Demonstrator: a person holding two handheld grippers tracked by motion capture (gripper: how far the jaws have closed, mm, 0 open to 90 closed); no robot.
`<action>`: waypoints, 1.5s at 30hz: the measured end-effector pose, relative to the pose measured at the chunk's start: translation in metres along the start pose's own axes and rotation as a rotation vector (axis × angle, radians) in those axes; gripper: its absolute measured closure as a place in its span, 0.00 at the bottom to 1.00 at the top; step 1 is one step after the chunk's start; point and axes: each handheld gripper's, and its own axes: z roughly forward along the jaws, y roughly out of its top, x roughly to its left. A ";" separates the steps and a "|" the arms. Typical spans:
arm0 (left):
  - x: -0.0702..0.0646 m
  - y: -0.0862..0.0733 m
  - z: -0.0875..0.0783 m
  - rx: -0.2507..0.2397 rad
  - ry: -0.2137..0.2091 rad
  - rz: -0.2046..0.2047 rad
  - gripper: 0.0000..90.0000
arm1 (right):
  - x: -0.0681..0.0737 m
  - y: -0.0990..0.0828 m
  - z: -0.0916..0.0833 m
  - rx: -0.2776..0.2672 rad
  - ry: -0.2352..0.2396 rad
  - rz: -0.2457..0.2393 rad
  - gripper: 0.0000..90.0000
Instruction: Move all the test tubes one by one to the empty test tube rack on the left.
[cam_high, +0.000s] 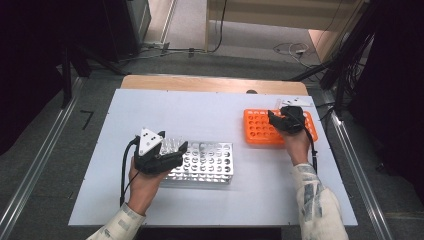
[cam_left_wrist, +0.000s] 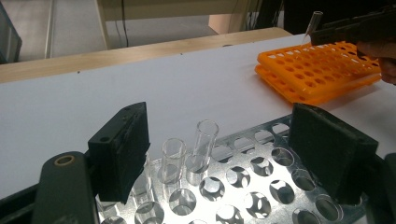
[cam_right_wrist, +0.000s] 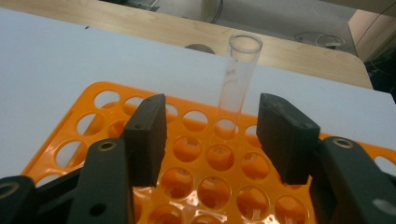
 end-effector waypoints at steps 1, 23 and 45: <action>0.000 0.000 0.000 -0.001 0.000 -0.001 0.23 | -0.001 0.001 0.002 -0.005 -0.003 0.006 0.49; 0.002 -0.001 0.000 0.004 -0.001 -0.002 0.23 | -0.011 0.009 0.031 0.052 -0.027 0.066 0.70; 0.003 -0.001 -0.002 -0.002 0.002 -0.003 0.23 | -0.011 0.022 0.017 0.011 -0.027 0.058 0.81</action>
